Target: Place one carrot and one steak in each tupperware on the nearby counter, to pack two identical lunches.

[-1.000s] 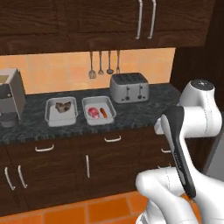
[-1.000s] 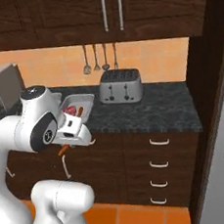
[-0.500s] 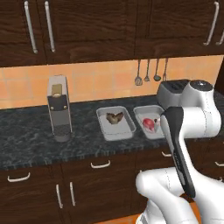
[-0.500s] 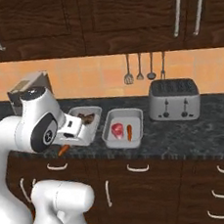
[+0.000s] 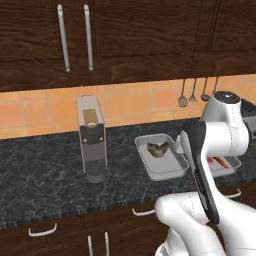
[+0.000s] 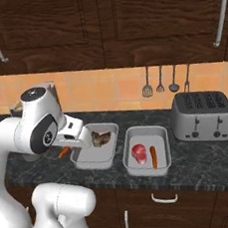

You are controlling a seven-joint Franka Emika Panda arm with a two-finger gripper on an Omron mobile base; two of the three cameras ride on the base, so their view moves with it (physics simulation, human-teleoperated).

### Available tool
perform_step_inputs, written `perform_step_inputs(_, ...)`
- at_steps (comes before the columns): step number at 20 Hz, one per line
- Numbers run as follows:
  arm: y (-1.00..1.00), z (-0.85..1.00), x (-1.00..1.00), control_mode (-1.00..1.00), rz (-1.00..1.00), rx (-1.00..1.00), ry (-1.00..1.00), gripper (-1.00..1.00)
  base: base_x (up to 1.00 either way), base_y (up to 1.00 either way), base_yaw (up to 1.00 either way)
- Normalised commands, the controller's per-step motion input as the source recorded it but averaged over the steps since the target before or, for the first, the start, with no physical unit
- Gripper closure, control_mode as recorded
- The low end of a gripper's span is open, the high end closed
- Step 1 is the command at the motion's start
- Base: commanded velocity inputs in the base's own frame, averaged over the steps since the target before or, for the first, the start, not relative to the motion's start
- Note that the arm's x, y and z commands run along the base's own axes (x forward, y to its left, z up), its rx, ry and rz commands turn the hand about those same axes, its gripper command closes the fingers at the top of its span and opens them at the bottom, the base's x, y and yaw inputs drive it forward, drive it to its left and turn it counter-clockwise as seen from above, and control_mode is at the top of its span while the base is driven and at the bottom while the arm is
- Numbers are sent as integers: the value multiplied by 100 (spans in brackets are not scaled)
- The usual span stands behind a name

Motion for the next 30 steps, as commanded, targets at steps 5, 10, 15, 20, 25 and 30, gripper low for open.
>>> perform_step_inputs(5,-1,-24,71,-100,1,3,2,100,0,0,0)
perform_step_inputs(10,-7,-80,100,-100,24,0,23,100,0,0,0)
perform_step_inputs(15,12,-63,92,-100,35,-1,29,100,0,0,0)
perform_step_inputs(20,11,-35,47,-100,46,0,7,100,0,0,0)
perform_step_inputs(25,0,-29,18,-100,11,0,11,100,0,0,0)
perform_step_inputs(30,12,-85,1,-100,0,0,7,100,0,0,0)
